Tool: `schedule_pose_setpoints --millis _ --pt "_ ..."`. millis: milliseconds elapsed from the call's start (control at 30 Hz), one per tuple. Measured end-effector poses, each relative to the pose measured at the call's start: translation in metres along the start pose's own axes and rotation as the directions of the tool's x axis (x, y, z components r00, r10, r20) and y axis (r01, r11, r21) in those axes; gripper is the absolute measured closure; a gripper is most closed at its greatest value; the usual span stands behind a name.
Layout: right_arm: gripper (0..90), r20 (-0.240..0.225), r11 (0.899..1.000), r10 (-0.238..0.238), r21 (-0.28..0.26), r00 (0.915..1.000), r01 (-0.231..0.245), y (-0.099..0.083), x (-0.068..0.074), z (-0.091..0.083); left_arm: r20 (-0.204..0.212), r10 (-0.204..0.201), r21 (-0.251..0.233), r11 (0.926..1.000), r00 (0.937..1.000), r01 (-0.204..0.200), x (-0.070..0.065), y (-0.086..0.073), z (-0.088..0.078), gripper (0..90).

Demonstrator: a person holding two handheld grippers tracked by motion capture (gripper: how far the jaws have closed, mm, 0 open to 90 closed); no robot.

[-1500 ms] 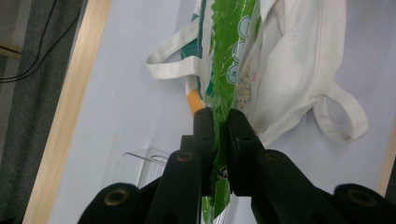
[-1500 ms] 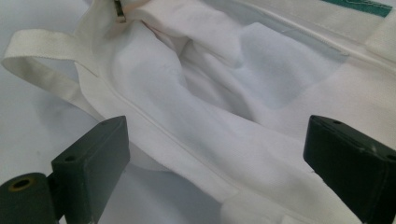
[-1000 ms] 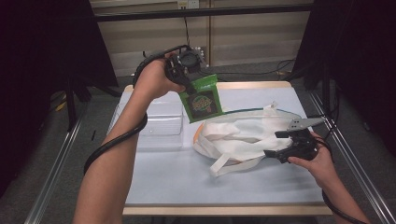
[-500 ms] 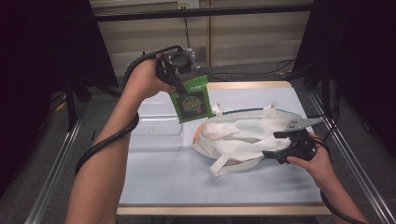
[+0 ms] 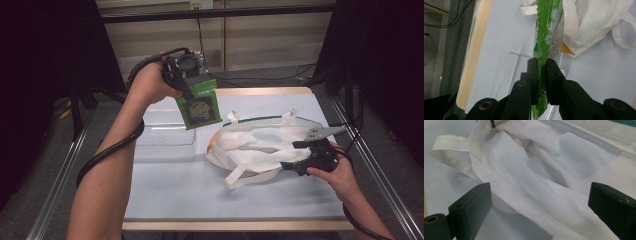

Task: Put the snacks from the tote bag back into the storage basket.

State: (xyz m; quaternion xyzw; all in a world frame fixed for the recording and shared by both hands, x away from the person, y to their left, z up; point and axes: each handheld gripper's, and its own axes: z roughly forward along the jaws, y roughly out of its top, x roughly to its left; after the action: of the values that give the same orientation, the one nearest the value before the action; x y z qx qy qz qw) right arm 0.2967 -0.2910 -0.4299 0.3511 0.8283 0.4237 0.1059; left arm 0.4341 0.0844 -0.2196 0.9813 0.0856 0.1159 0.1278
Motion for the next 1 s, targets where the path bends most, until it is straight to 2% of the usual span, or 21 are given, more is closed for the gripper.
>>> schedule_pose_setpoints --millis 67,100,200,233,267,300,333,400,433,467,500,533,600,633,667,700,733,800,867,900,1000 --pt "4.5 -0.001 1.0 0.001 0.001 1.0 -0.001 0.0 0.0 0.0 0.011 0.0 0.02 0.9998 0.9999 0.0 0.002 -0.002 0.0 83.7" --pt "4.5 0.0 1.0 0.001 0.001 1.0 -0.001 0.0 0.0 0.001 0.003 -0.01 0.014 0.9999 0.9999 0.01 0.002 -0.004 0.0 83.7" --pt "4.4 0.001 1.0 0.001 0.0 1.0 -0.001 0.0 0.0 0.001 0.008 -0.011 0.024 0.9997 0.9999 0.01 0.004 -0.007 0.0 83.9" --pt "4.4 0.001 1.0 0.002 0.002 1.0 -0.002 0.0 0.0 0.001 -0.004 -0.003 0.023 0.9997 1.0 0.004 0.004 -0.009 0.0 83.8" --pt "4.4 0.001 1.0 0.001 0.003 1.0 -0.001 0.0 0.0 0.001 0.01 -0.012 0.021 0.9997 0.9999 0.011 0.005 -0.01 -0.001 83.9" --pt "4.4 0.001 1.0 0.002 0.002 1.0 -0.002 0.0 0.0 0.001 -0.004 -0.001 0.022 0.9998 1.0 0.002 0.005 -0.01 -0.001 83.9" --pt "4.4 0.0 1.0 0.002 0.003 1.0 -0.002 0.0 0.001 0.001 0.0 -0.013 0.021 0.9997 0.9999 0.013 0.006 -0.011 -0.002 83.9" --pt "4.4 0.002 1.0 0.004 0.002 1.0 -0.004 0.0 0.001 0.001 0.012 -0.005 0.023 0.9997 0.9999 0.005 0.007 -0.013 -0.002 84.0" --pt "4.4 0.004 1.0 0.004 0.001 1.0 -0.004 0.0 0.001 0.001 -0.013 -0.007 0.024 0.9997 0.9999 0.007 0.007 -0.014 -0.001 84.0" --pt "4.4 0.005 1.0 0.005 0.002 1.0 -0.005 0.0 0.001 0.001 -0.011 -0.016 0.02 0.9997 0.9998 0.016 0.007 -0.016 0.0 84.1" --pt "4.3 0.005 1.0 0.004 0.001 1.0 -0.004 0.0 0.001 0.001 0.003 -0.008 0.037 0.9993 1.0 0.008 0.01 -0.017 -0.001 84.0" --pt "4.4 0.003 1.0 0.004 0.001 1.0 -0.004 0.0 0.001 0.001 -0.012 -0.018 0.037 0.9992 0.9998 0.018 0.01 -0.019 -0.001 84.0" --pt "4.4 0.004 1.0 0.003 0.0 1.0 -0.003 0.0 0.001 0.001 0.0 -0.018 0.044 0.9989 0.9998 0.018 0.012 -0.022 0.0 84.1" --pt "4.4 0.003 1.0 0.004 -0.001 1.0 -0.004 0.0 0.001 0.001 -0.017 -0.017 0.044 0.9989 0.9997 0.018 0.012 -0.023 0.001 84.1" --pt "4.3 0.001 1.0 0.004 -0.001 1.0 -0.004 0.0 0.001 0.001 -0.009 -0.023 0.055 0.9982 0.9997 0.024 0.011 -0.024 0.002 84.1" --pt "4.3 0.002 1.0 0.004 -0.002 1.0 -0.004 0.0 0.001 0.001 -0.013 -0.023 0.052 0.9984 0.9997 0.023 0.012 -0.025 0.002 84.1" --pt "4.3 0.001 1.0 0.005 -0.002 1.0 -0.005 0.0 0.001 0.001 0.001 -0.033 0.048 0.9983 0.9995 0.033 0.013 -0.026 0.003 84.1" --pt "4.3 0.002 1.0 0.006 -0.003 1.0 -0.006 0.0 0.001 0.0 -0.015 -0.027 0.051 0.9983 0.9995 0.028 0.014 -0.028 0.004 84.1" --pt "4.4 0.001 1.0 0.004 -0.002 1.0 -0.004 0.0 0.001 0.001 -0.012 -0.027 0.046 0.9986 0.9996 0.028 0.014 -0.031 0.005 84.1" --pt "4.4 0.001 1.0 0.004 -0.003 1.0 -0.004 0.0 0.001 0.001 -0.012 -0.017 0.061 0.998 0.9998 0.018 0.015 -0.031 0.005 84.1" --pt "4.4 -0.001 1.0 0.004 -0.003 1.0 -0.004 0.0 0.001 0.001 -0.014 -0.033 0.055 0.9979 0.9993 0.034 0.015 -0.034 0.007 84.1"
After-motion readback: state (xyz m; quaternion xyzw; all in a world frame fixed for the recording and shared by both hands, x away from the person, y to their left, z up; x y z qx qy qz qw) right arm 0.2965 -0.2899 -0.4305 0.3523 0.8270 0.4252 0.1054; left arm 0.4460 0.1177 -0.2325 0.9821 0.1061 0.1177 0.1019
